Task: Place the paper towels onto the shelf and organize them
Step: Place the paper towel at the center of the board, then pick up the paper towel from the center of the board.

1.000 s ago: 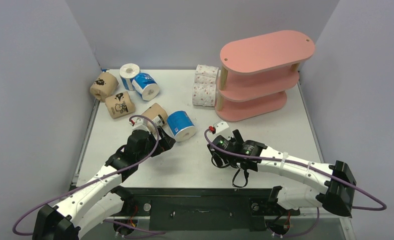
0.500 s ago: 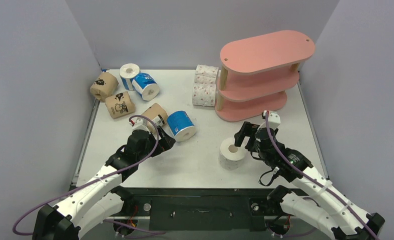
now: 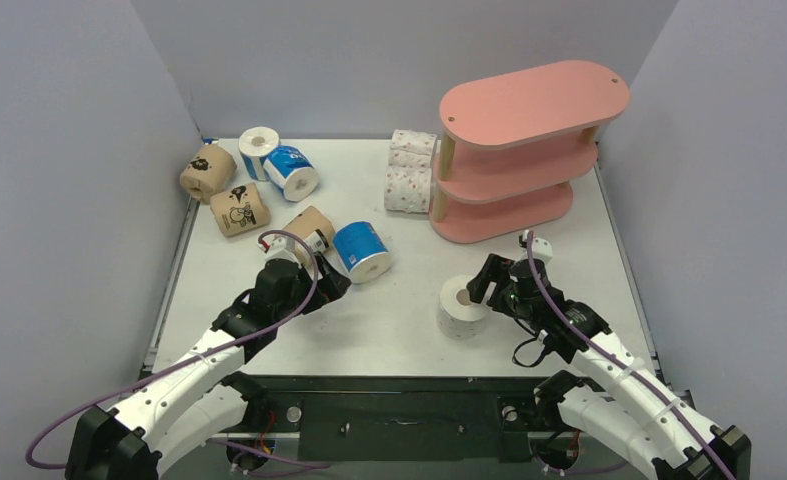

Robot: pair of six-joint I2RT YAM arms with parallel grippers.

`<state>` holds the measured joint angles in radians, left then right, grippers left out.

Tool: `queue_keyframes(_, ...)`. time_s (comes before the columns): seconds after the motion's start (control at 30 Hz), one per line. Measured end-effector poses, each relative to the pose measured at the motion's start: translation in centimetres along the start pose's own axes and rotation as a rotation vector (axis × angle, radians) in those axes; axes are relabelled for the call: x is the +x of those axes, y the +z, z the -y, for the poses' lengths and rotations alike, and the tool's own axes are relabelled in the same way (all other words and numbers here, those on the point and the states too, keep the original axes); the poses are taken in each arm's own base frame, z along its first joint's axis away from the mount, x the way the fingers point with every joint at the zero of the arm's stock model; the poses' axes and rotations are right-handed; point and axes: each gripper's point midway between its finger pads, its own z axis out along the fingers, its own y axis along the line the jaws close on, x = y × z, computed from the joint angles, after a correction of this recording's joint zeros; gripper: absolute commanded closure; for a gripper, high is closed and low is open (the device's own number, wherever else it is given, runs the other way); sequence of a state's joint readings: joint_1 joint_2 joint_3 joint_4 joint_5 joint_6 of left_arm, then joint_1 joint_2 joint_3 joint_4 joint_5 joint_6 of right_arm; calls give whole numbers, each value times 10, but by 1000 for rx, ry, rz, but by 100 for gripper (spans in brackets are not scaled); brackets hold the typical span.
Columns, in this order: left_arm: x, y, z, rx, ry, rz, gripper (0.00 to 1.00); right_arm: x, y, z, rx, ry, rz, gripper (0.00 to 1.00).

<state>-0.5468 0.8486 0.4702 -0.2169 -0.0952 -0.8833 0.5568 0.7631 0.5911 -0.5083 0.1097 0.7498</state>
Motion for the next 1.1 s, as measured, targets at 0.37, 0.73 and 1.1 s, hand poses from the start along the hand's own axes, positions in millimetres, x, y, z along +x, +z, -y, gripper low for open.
queue_keyframes(0.37, 1, 1, -1, -3, 0, -2, 2, 10, 3, -2, -19, -11, -41, 40)
queue_keyframes(0.73, 1, 1, 0, 4, -1, -5, 2, 22, 7, 6, 8, -28, -83, 42)
queue_keyframes(1.1, 4, 3, -3, -4, 0, -14, 2, 30, 14, 10, 23, -36, -110, 55)
